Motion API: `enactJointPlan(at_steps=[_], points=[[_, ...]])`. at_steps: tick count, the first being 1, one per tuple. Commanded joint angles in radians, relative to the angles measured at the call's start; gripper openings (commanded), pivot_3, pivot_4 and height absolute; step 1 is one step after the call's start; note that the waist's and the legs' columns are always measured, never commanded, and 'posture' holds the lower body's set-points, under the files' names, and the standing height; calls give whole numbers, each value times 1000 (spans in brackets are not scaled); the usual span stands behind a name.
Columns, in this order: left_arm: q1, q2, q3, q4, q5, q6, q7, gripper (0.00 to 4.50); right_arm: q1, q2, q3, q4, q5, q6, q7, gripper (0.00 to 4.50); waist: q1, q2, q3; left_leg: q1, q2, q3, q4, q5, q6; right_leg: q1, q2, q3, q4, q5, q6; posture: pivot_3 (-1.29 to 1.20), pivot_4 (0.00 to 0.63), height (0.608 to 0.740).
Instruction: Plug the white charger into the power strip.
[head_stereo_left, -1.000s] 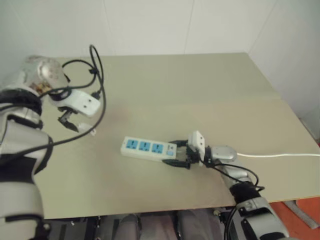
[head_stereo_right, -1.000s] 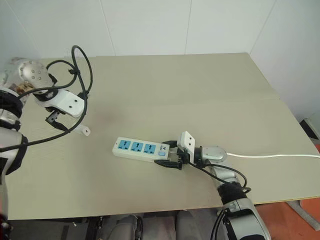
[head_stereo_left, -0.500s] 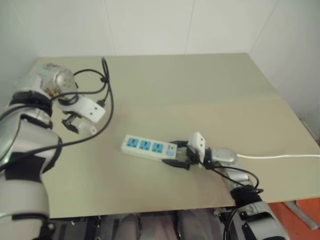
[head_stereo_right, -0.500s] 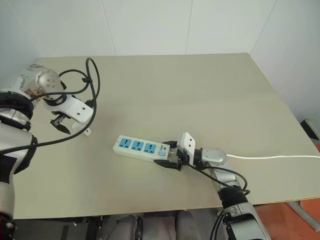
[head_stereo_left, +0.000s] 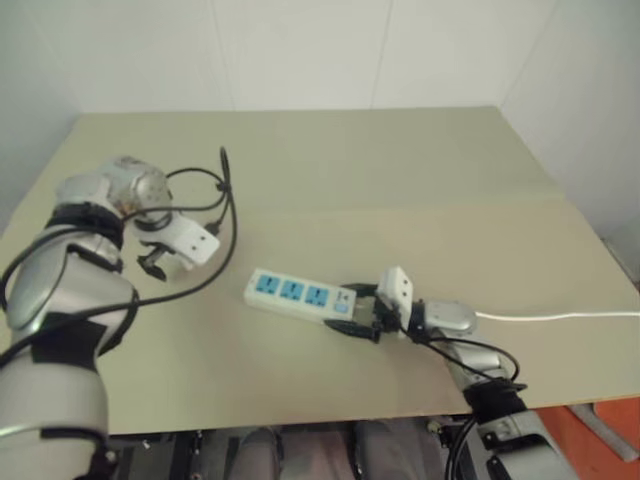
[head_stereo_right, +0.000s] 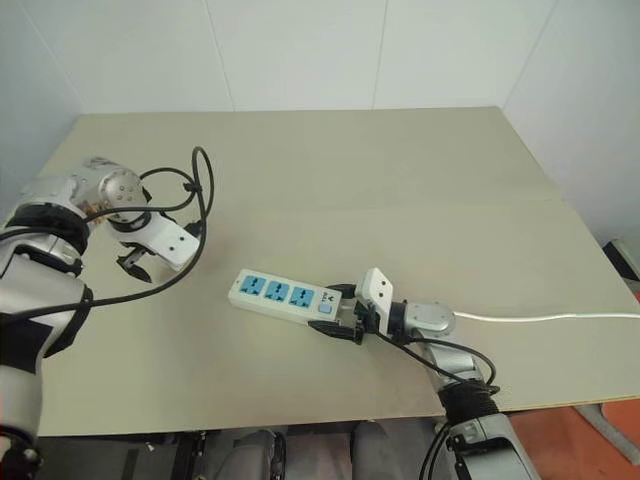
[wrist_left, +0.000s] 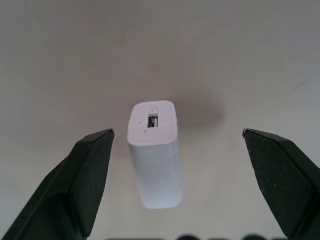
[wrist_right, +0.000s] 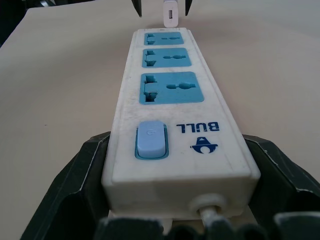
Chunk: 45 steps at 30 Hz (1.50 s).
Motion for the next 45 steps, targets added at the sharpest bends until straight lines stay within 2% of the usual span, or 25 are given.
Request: enactJointPlan(at_steps=[1,2,5,13,14,23,27,31,34,36,40,42,45], points=[[-2,-1,3,0,9,0,1,4500,27,-4,13,-20,10,23,1,3410,1,0,0,0,0,0,0,0,0,0,0,0,0,0,0,0,150,740],[2,-3,3,0,10,2,3,4500,29,-4,11,-23,11,25,0,3410,2,0,0,0,0,0,0,0,0,0,0,0,0,0,0,0,150,740],[11,-7,2,0,11,7,13,3906,32,-4,10,-29,10,27,-2,3410,3,0,0,0,0,0,0,0,0,0,0,0,0,0,0,0,150,740],[23,-9,12,-3,1,8,3,1270,35,-6,7,-41,12,30,-6,3410,6,0,0,0,0,0,0,0,0,0,0,0,0,0,0,0,150,740],[23,-8,12,-3,1,9,4,1053,35,-6,8,-40,11,30,-6,3410,6,0,0,0,0,0,1,0,0,0,0,0,0,0,0,0,150,740],[13,-4,35,-7,-22,3,-3,1048,31,-6,10,-33,5,25,-11,3410,7,0,0,0,0,0,2,0,0,0,0,0,1,0,0,0,150,740],[-18,-20,116,-15,-114,-3,-76,1048,33,-10,12,-26,4,24,-5,3410,9,0,0,0,0,0,2,0,0,0,0,0,2,0,0,0,150,740],[-39,-59,260,-40,-281,38,-184,1048,33,-13,18,-23,2,22,-1,3410,13,0,0,-1,0,0,7,-1,1,0,0,0,4,0,0,0,150,740],[-42,-107,377,-67,-469,131,-262,1048,34,-9,21,-22,-1,20,-5,3410,12,0,0,-1,0,0,9,-1,1,1,0,0,5,0,0,0,150,740],[-32,-122,399,-95,-572,200,-268,1048,38,-8,22,-23,-2,18,-7,3410,10,0,0,-1,0,0,9,-1,1,1,0,0,6,0,0,0,150,740],[33,-186,537,-238,-887,499,-268,1048,48,-14,24,-26,-3,11,-4,3410,8,0,0,-1,0,-1,10,-1,1,1,0,0,7,0,0,0,150,740],[84,-207,587,-329,-963,624,-268,1048,47,-18,23,-21,-3,9,1,3410,8,0,0,-1,0,-1,10,-1,1,1,0,0,7,0,0,0,150,740],[199,-244,637,-491,-1031,707,-245,1048,32,-22,20,-5,-6,3,6,3410,4,0,0,0,0,-1,10,-1,1,1,0,0,8,0,0,0,150,740]])
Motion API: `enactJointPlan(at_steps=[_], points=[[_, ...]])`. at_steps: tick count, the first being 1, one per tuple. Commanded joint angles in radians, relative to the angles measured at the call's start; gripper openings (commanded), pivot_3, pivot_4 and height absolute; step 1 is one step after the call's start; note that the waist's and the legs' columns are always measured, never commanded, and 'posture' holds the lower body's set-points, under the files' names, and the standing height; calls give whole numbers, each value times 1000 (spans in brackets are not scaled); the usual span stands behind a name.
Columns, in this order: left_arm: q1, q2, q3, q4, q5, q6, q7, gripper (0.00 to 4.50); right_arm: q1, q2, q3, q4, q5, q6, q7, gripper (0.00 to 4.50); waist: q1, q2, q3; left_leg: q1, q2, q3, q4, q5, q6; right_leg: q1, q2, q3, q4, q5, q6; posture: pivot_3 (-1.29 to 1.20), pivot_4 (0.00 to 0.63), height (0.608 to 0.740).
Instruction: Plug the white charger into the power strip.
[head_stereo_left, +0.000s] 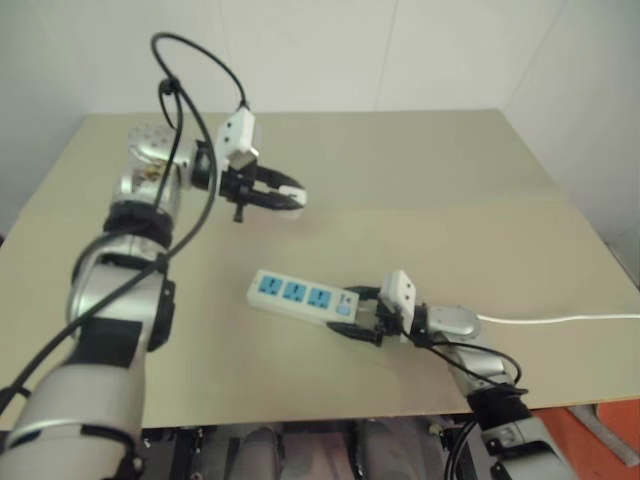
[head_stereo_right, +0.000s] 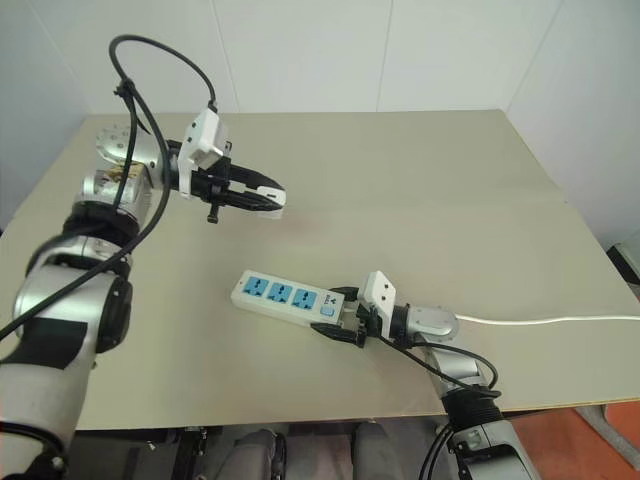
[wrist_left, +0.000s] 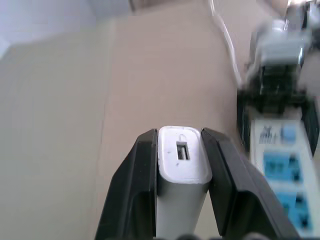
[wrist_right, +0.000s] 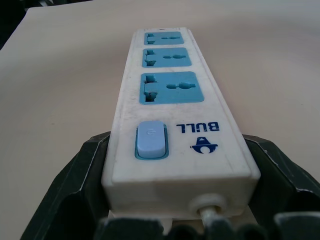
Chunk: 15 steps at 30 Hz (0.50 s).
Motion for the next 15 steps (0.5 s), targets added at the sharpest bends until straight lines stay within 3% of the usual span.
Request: enactJointPlan(at_steps=[1,9,15], points=[[101,-32,72,-192,-104,129,29,1048,3,-11,17,23,-5,-3,17,3410,-2,0,0,0,0,0,0,0,0,0,0,0,0,0,0,0,150,740],[408,-100,87,-634,-253,390,123,1048,-15,-11,14,42,-4,-8,21,3410,-2,0,0,0,0,0,1,0,-1,0,0,1,0,0,0,0,150,740],[509,-108,61,-746,-301,472,127,1048,-10,-14,20,32,-2,0,25,3410,6,0,0,2,0,0,1,1,-2,0,0,2,-1,0,0,0,150,740]])
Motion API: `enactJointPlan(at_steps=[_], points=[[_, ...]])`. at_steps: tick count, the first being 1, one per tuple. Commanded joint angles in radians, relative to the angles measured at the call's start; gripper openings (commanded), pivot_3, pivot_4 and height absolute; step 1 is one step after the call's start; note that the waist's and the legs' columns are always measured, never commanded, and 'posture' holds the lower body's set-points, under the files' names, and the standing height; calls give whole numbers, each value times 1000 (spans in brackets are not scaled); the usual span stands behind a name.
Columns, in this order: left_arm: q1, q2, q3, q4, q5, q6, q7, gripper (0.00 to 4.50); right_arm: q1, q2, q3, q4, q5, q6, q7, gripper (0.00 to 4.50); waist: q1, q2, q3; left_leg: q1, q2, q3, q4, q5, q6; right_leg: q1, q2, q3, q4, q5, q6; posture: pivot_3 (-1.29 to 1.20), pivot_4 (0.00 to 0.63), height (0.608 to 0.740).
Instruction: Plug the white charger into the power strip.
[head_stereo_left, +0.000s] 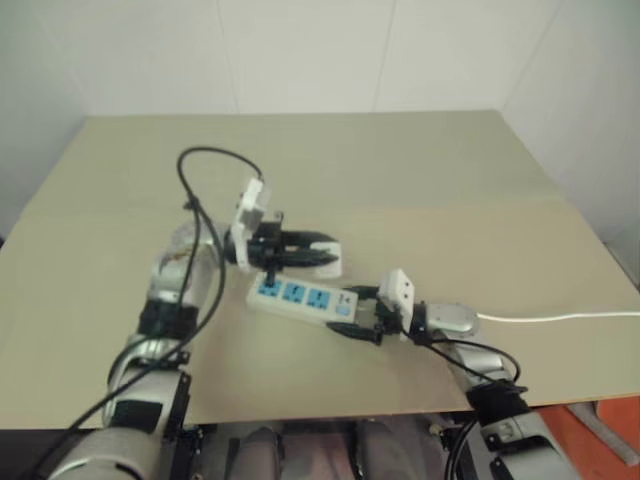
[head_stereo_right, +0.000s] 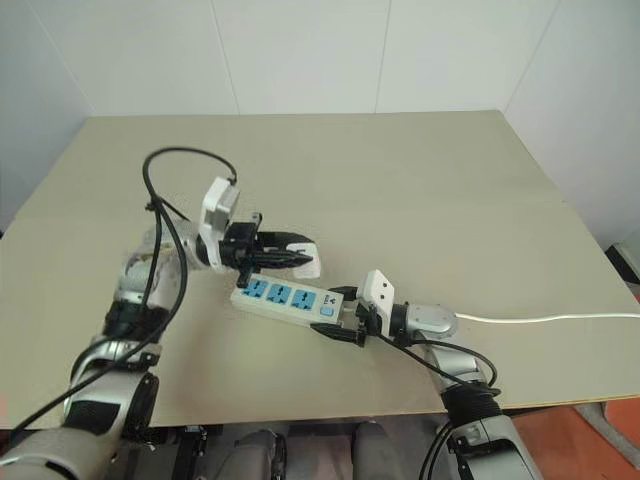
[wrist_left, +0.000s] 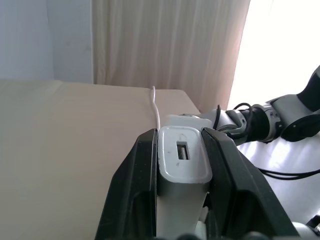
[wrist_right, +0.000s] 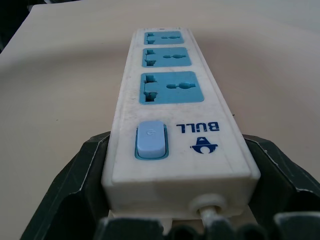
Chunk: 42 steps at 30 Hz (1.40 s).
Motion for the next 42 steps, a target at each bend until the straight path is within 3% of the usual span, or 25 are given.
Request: enactJointPlan(at_steps=[1,12,20,31,42], points=[[9,10,-17,-64,-18,17,-12,1048,13,-7,19,0,-2,14,12,3410,3,0,0,0,0,0,0,0,0,0,0,0,0,0,0,0,150,740],[-17,99,-185,110,11,-145,-135,1048,15,-3,24,-9,-1,21,7,3410,4,0,0,2,0,1,0,0,0,1,0,1,0,0,0,0,150,740],[-68,51,-180,247,28,-245,-135,1048,30,-10,22,-30,6,32,10,3410,5,0,0,2,0,1,0,0,0,1,0,0,0,0,0,0,150,740],[-73,101,-188,200,-30,-196,-135,1048,5,-12,42,36,23,-65,122,3410,3,0,0,2,0,1,0,0,0,1,0,0,-1,0,0,0,150,740],[30,142,-153,1,-82,-75,-135,1048,-39,9,52,155,14,-180,223,3410,-2,0,0,3,1,1,0,0,0,2,1,1,0,0,0,0,150,740]])
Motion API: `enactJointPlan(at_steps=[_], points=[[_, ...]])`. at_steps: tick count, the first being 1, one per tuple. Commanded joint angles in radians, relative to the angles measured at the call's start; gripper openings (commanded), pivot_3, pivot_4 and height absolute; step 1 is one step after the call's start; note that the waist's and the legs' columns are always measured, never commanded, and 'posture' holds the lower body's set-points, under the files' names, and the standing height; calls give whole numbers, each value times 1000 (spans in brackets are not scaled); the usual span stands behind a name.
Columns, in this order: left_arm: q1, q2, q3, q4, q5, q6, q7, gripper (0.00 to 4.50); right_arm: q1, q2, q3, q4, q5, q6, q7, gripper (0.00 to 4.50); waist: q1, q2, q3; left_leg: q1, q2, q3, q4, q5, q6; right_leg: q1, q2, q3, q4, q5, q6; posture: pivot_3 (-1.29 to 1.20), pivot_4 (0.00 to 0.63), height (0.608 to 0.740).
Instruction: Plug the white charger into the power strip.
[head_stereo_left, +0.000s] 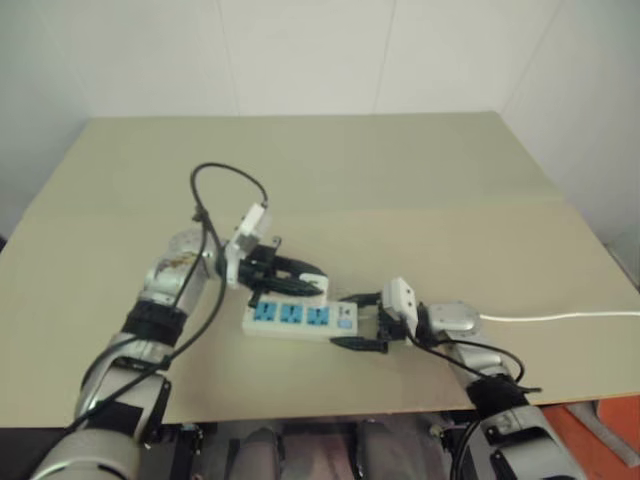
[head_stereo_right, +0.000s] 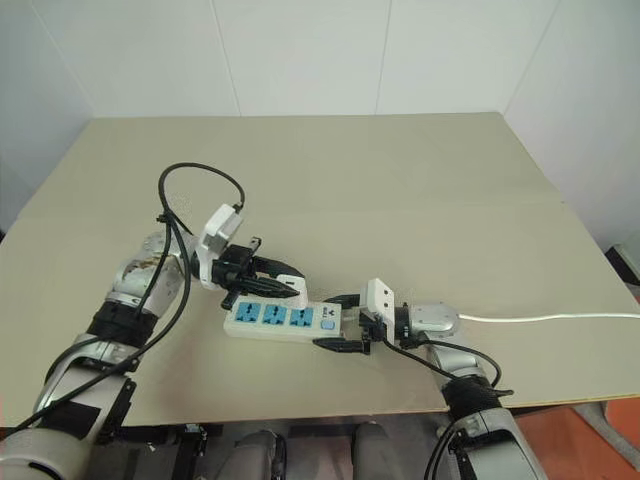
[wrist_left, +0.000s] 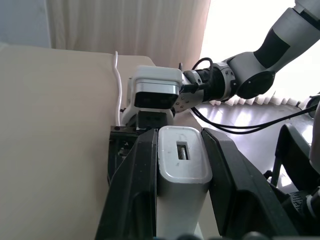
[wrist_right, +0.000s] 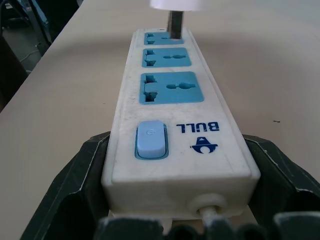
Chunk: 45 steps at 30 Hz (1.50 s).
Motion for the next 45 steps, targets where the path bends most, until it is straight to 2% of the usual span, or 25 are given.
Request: enactJointPlan(at_steps=[1,11,27,35,45], points=[[23,12,27,-78,-31,32,-4,1048,6,16,30,31,-5,-25,32,3410,0,0,0,0,0,0,0,0,0,0,0,0,0,0,0,0,150,740],[52,11,34,-105,1,45,-4,1048,-25,14,25,83,-6,-45,82,3410,0,0,0,1,0,0,0,0,0,1,0,0,0,0,0,0,150,740],[94,-12,35,-140,32,33,8,1048,-30,12,32,85,-29,-22,79,3410,1,0,0,1,0,0,0,0,0,1,0,0,0,0,0,0,150,740],[106,-26,35,-134,57,-12,23,1048,-37,16,31,93,-37,-19,78,3410,2,0,0,9,0,0,-2,0,0,10,0,0,-3,0,0,0,150,740],[123,-32,32,-132,71,-40,34,1048,-41,17,29,99,-39,-13,75,3410,3,0,0,11,0,0,-2,0,0,12,0,0,-4,0,0,0,150,740]])
